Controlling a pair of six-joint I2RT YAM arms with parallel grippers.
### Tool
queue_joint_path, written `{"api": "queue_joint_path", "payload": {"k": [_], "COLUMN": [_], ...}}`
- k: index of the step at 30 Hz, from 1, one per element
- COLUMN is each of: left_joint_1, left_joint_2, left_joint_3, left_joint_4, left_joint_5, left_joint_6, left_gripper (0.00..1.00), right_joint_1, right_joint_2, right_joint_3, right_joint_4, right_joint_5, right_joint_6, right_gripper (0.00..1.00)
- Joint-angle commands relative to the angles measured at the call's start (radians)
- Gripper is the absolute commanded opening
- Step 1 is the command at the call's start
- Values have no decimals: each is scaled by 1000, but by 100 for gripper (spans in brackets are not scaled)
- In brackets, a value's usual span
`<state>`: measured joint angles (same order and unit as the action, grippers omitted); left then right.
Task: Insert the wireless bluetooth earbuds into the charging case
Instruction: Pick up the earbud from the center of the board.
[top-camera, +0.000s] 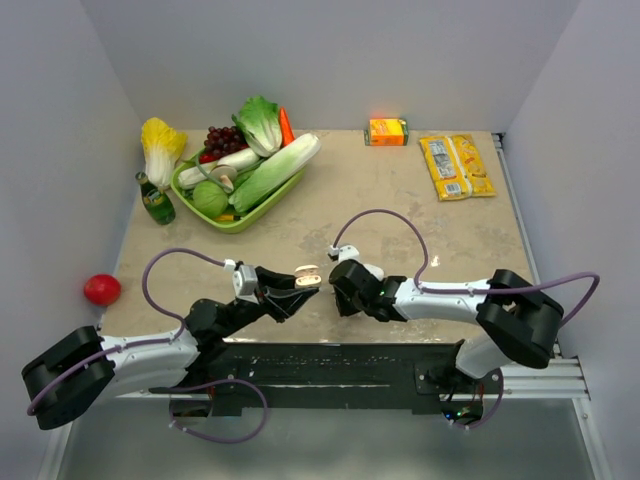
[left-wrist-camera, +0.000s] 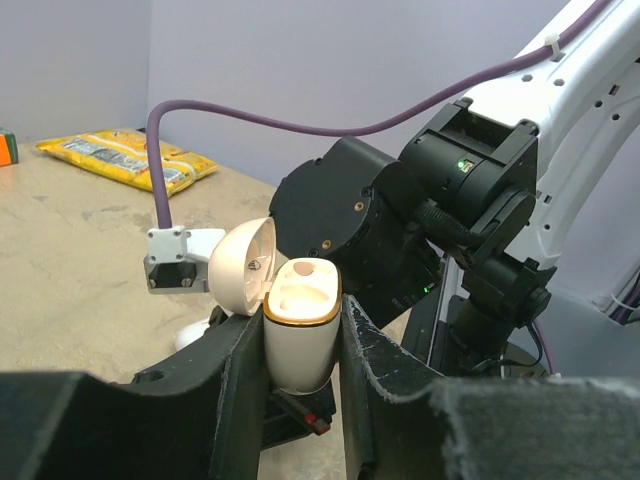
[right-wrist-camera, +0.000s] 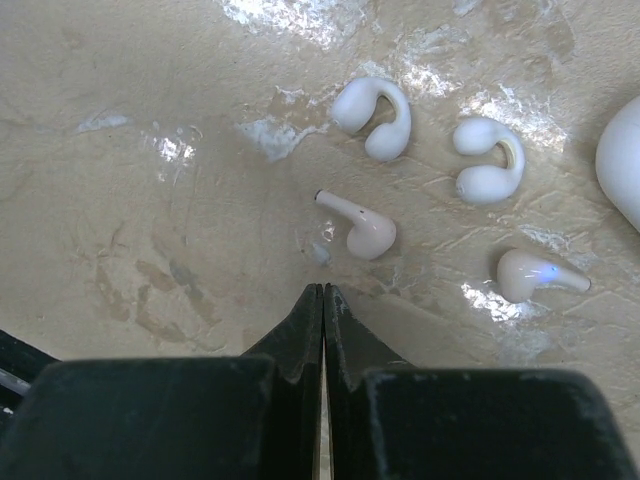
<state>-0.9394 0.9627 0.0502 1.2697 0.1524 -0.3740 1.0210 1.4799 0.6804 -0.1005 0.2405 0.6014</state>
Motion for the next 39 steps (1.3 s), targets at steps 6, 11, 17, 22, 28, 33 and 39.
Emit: {"api": "queue_joint_path", "payload": {"k": [6, 11, 17, 22, 28, 33, 39], "left_joint_1": [-6, -6, -6, -6, -6, -6, -6], "left_joint_2": [-15, -18, -25, -30, 4, 24, 25], "left_joint_3": [-185, -190, -196, -199, -199, -199, -200], "left_joint_4": [194, 195, 192, 186, 224, 238, 238], "left_joint_5": [-2, -2, -5, -11, -7, -1, -4], "left_joint_6": [29, 27, 29, 32, 29, 26, 27], "left_gripper": [0, 0, 0, 0, 0, 0, 0], "right_joint_1": [4, -2, -27, -76, -116, -118, -101], "right_joint_2": [28, 48, 71, 36, 23, -9, -157], "right_joint_3": [39, 41, 39, 19, 11, -4, -33], "right_joint_4": [-2, 15, 13, -14, -19, -7, 22], "right_joint_5": [62, 86, 98, 120, 121, 94, 71], "right_joint_6": [-6, -6, -8, -5, -18, -11, -44], "right_gripper": [0, 0, 0, 0, 0, 11, 27]}}
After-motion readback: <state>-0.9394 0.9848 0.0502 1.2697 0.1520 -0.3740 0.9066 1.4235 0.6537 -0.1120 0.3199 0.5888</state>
